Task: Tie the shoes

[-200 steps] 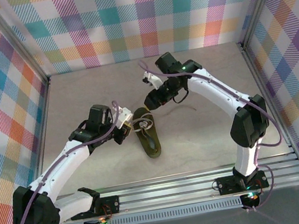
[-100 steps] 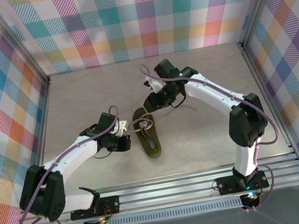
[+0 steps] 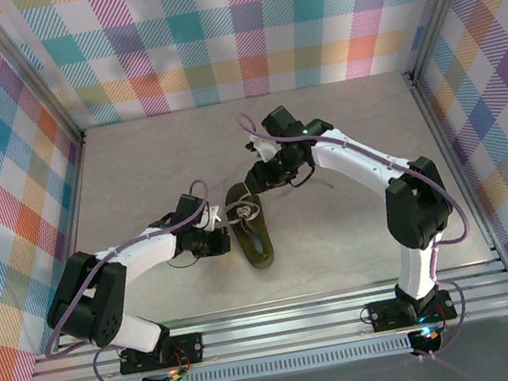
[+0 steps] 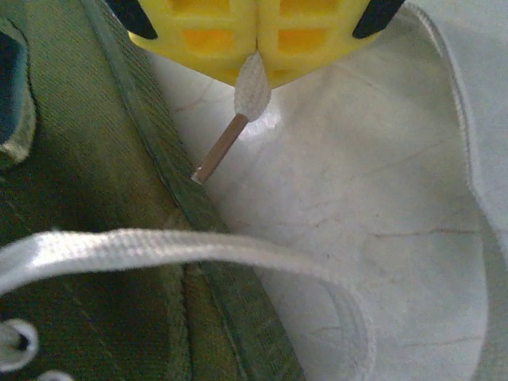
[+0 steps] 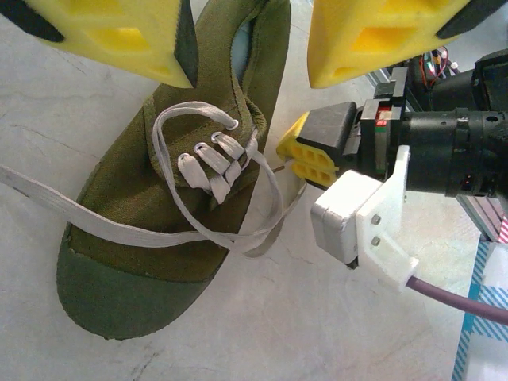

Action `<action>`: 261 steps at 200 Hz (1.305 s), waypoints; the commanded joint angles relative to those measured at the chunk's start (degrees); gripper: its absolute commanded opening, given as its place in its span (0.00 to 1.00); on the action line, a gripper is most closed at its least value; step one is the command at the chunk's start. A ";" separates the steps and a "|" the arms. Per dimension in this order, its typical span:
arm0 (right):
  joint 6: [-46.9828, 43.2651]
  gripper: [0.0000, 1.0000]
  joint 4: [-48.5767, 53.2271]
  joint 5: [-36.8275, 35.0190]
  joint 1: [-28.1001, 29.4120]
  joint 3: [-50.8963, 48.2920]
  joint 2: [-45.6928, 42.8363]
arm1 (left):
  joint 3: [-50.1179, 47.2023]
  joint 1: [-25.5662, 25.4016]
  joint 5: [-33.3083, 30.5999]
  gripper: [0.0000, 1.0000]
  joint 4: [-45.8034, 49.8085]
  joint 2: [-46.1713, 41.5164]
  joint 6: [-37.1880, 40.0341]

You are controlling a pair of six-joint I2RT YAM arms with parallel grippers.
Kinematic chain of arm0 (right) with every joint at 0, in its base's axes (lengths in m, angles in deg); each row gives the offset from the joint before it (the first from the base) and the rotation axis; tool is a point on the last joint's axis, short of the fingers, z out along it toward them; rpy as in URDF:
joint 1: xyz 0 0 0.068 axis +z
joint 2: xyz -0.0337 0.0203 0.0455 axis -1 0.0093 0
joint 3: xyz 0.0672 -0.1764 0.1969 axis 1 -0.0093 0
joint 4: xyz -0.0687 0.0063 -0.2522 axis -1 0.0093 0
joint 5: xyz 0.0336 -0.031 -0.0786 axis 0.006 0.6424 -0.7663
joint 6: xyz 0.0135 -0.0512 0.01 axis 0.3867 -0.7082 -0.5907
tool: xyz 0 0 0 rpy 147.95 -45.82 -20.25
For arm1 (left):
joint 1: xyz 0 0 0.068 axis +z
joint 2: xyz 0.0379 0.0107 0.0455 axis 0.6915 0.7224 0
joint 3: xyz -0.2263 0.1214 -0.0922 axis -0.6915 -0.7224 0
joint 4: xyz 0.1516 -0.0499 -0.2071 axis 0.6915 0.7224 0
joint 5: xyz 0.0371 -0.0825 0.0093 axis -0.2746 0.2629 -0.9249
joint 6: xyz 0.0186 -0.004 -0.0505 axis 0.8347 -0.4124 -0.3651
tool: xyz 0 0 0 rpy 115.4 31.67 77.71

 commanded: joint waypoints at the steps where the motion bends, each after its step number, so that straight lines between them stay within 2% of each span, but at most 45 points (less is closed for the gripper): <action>1: 0.45 0.41 -0.80 0.42 0.46 -0.29 1.08 | 1.05 0.44 -0.66 0.00 -3.06 1.86 1.76; 86: 1.86 0.40 -1.62 1.33 0.82 1.73 4.02 | -2.96 0.53 -4.24 0.00 -9.97 -6.77 4.85; 159: 9.53 0.42 -6.54 2.54 1.59 2.98 8.20 | -3.77 0.45 -2.18 0.00 -17.11 -2.79 7.52; 223: 13.01 0.43 -8.12 4.49 3.44 6.11 12.51 | -9.12 0.36 0.19 0.00 -29.60 -6.01 8.31; 261: 14.66 0.42 -8.85 4.62 3.93 7.38 14.61 | -10.10 0.36 0.87 0.00 -33.03 -6.29 8.69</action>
